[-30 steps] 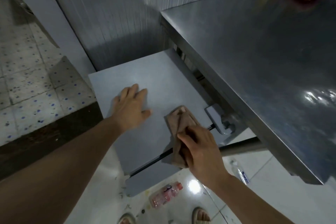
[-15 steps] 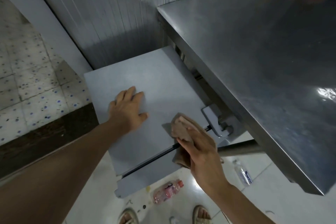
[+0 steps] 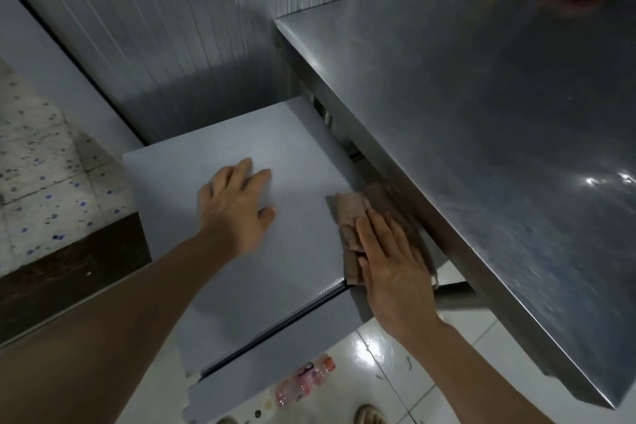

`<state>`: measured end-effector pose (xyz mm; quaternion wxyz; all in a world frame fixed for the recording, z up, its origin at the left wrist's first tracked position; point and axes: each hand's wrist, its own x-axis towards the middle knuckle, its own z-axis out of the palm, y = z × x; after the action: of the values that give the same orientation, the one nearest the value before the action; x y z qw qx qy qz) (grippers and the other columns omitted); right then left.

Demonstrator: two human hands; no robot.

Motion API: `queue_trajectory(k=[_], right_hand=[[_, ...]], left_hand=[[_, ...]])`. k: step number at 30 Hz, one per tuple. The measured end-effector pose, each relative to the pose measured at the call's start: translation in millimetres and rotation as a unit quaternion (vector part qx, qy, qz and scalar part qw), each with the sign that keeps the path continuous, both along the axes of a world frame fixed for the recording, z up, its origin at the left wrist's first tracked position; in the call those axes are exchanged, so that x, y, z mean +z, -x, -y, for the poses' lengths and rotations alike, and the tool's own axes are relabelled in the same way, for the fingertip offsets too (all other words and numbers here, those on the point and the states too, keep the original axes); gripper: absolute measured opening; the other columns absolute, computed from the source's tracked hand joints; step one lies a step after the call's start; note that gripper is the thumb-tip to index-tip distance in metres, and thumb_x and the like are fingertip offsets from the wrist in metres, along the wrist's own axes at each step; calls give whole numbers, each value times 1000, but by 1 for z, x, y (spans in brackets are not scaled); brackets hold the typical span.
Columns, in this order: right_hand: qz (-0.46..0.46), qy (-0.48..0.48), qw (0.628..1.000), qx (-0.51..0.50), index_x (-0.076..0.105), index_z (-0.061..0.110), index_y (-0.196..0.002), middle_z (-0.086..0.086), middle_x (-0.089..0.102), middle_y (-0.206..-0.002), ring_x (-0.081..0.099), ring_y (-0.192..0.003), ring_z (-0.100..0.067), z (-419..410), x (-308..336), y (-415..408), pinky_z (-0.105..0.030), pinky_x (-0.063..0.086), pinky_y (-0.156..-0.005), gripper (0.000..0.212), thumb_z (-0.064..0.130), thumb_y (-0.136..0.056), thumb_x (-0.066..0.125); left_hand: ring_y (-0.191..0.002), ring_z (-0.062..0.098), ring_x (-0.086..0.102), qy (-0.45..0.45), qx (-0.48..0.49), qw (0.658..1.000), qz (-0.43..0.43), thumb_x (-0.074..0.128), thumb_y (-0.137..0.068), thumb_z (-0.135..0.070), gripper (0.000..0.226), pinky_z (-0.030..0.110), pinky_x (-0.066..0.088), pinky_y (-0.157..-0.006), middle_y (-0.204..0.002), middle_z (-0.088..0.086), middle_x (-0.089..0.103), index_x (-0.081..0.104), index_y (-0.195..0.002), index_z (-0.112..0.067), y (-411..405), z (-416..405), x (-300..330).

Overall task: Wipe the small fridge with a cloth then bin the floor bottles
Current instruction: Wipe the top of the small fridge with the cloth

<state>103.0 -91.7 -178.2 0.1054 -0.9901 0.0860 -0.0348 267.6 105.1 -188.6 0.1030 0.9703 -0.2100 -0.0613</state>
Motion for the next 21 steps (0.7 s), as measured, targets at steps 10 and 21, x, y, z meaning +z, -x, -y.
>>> queue_trajectory(k=[10,21], right_hand=[[-81,19,997,-2,28,5,-147,-20,34,-149,47,-127,-38,-11,7,-65,-42,53,-91,68,22,-89,58],[-115,-13,993,30,-5,27,-151,-6,-4,-160,12,-143,-41,-19,-12,-129,-56,38,-103,61,45,-96,14]], left_hand=[[-110,41,48,22,-26,998,46,56,-72,-47,57,49,37,-91,-135,12,50,61,-122,-20,-19,-5,7],[-133,35,25,-32,53,998,25,51,-84,-57,62,49,24,-106,-154,5,22,37,-140,-38,-70,-20,-5]])
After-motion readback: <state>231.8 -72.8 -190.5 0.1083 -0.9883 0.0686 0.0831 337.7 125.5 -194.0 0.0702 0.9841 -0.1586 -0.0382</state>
